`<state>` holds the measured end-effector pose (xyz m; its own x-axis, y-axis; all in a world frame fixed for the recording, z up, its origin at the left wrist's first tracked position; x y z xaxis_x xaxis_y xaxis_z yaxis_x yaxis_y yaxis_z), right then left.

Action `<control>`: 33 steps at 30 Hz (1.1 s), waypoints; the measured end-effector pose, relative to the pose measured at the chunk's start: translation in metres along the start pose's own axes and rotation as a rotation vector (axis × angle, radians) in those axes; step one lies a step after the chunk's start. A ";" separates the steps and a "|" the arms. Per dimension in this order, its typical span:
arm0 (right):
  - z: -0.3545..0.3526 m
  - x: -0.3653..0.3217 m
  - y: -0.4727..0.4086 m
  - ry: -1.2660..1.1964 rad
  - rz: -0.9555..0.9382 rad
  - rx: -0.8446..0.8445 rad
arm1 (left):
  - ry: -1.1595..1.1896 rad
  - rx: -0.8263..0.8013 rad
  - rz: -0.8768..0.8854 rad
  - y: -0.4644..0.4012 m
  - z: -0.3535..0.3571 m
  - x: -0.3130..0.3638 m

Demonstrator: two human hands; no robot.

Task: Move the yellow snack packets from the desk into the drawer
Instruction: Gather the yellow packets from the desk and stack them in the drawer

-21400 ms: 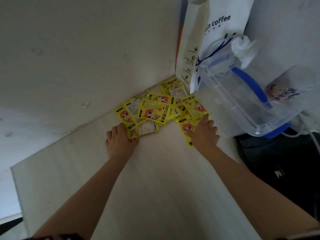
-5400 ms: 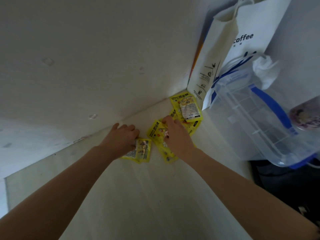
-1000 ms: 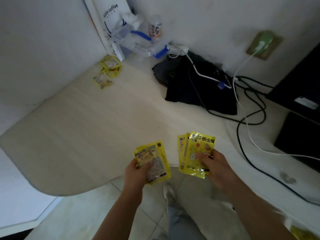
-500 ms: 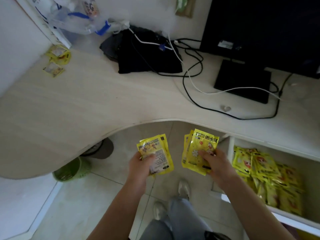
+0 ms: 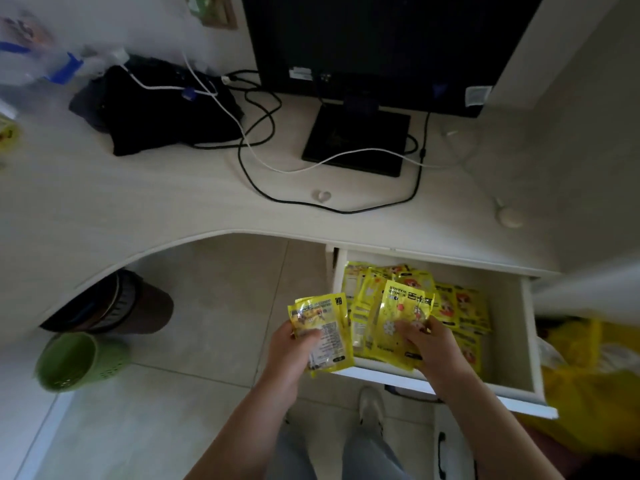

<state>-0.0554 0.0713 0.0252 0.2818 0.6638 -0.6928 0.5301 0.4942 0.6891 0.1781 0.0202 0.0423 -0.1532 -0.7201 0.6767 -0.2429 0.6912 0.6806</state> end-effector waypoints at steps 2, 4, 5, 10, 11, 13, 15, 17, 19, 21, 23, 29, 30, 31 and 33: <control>-0.028 0.002 -0.016 0.041 -0.002 0.002 | -0.010 0.001 -0.011 0.008 0.032 -0.007; -0.050 0.004 -0.032 0.106 -0.016 -0.007 | -0.028 -0.006 -0.015 0.012 0.060 -0.013; -0.058 0.006 -0.040 0.132 -0.021 -0.011 | -0.038 -0.011 -0.023 0.013 0.073 -0.017; -0.081 0.021 -0.072 0.177 0.011 -0.024 | -0.065 -0.012 -0.130 0.004 0.123 -0.030; -0.081 0.025 -0.077 0.188 0.025 -0.040 | -0.074 -0.003 -0.157 0.000 0.132 -0.032; -0.080 0.033 -0.086 0.202 0.059 -0.069 | -0.080 -0.010 -0.198 -0.007 0.149 -0.035; -0.082 0.039 -0.095 0.203 0.095 -0.072 | -0.110 -0.034 -0.198 -0.013 0.165 -0.038; -0.089 0.044 -0.106 0.200 0.109 -0.061 | -0.197 -0.063 -0.167 -0.019 0.177 -0.040; -0.098 0.048 -0.117 0.240 0.098 -0.026 | -0.250 -0.101 -0.158 -0.026 0.187 -0.046; -0.106 0.053 -0.127 0.288 0.095 -0.002 | -0.314 -0.097 -0.155 -0.034 0.191 -0.053; -0.112 0.058 -0.136 0.315 0.097 0.014 | -0.373 -0.079 -0.143 -0.041 0.192 -0.059; -0.131 0.073 -0.150 0.441 0.143 0.033 | -0.477 -0.099 -0.113 -0.059 0.194 -0.070; -0.133 0.075 -0.151 0.459 0.160 0.036 | -0.492 -0.111 -0.102 -0.061 0.196 -0.070; -0.134 0.077 -0.152 0.468 0.173 0.038 | -0.511 -0.123 -0.089 -0.062 0.198 -0.070; -0.134 0.078 -0.152 0.488 0.178 0.033 | -0.554 -0.147 -0.067 -0.063 0.199 -0.069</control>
<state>-0.2217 0.1231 -0.1050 -0.0322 0.9243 -0.3804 0.5351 0.3374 0.7745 0.0131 0.0146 -0.1029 -0.6305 -0.6593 0.4097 -0.1395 0.6154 0.7758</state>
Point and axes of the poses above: each hand's wrist, its own y-axis away from the middle knuckle, its own z-axis out of the palm, x = y × z, the point moved 4 cm from there along -y, towards the middle knuckle, and after that the axes turned 11 degrees about x, right-handed, at the moved point
